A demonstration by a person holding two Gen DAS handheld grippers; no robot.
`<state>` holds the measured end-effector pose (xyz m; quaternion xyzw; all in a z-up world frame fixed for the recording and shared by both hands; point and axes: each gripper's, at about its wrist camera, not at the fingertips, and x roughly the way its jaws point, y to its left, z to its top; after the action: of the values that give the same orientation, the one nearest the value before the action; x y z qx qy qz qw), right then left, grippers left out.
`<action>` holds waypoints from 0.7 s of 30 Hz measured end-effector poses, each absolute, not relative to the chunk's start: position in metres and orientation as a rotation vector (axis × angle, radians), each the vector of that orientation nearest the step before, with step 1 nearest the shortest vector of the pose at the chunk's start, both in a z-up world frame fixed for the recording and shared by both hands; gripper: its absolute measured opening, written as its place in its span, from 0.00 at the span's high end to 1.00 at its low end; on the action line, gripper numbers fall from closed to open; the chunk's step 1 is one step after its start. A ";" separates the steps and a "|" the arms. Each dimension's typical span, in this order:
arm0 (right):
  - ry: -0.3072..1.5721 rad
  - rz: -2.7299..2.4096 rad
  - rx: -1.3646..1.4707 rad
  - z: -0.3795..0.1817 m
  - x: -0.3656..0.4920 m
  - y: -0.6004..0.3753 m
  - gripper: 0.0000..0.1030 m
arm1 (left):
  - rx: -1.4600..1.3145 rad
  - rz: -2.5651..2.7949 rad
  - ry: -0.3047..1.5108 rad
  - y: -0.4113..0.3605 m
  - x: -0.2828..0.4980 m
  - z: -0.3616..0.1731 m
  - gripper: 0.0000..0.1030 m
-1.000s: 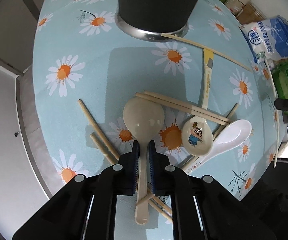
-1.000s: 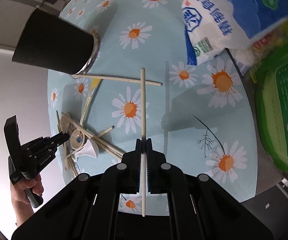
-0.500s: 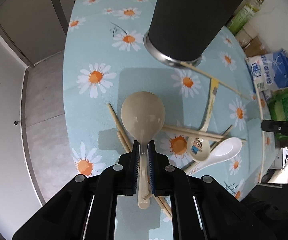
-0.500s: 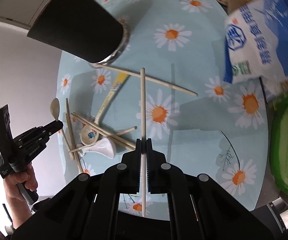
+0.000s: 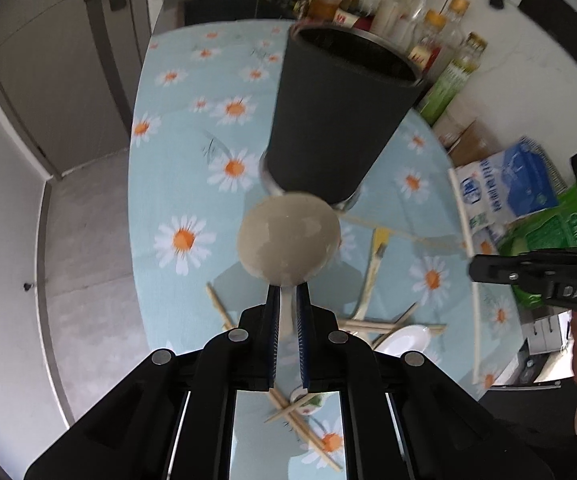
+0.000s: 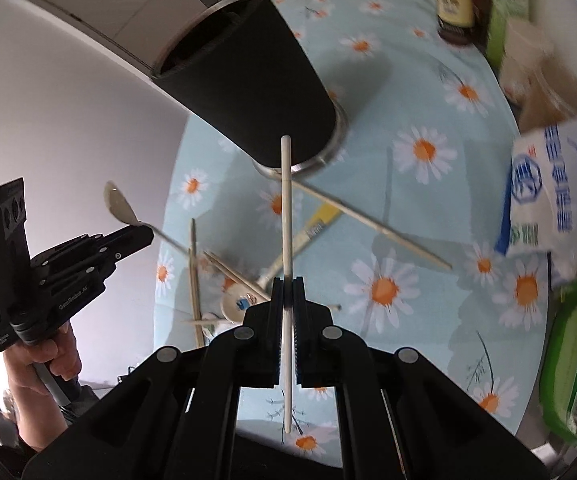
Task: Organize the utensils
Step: 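Lift the cream spoon with the left gripper and carry it toward the black holder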
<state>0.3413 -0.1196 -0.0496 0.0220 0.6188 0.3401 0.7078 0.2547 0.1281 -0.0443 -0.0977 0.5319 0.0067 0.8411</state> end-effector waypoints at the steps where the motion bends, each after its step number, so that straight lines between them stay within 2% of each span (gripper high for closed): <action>1: 1.356 0.761 0.046 -0.047 0.341 -0.117 0.95 | -0.203 0.010 1.116 0.128 0.255 -0.041 1.00; 9: 1.274 0.788 0.054 -0.029 0.340 -0.105 0.95 | -0.194 -0.024 1.023 0.128 0.258 -0.012 1.00; 21: 1.278 0.766 0.062 -0.027 0.338 -0.112 0.95 | -0.218 -0.013 1.057 0.137 0.260 -0.025 1.00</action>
<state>0.3376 -0.1121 -0.0266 0.0280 0.5813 0.3484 0.7348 0.2602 0.1375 -0.0255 -0.1037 0.5030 -0.0063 0.8580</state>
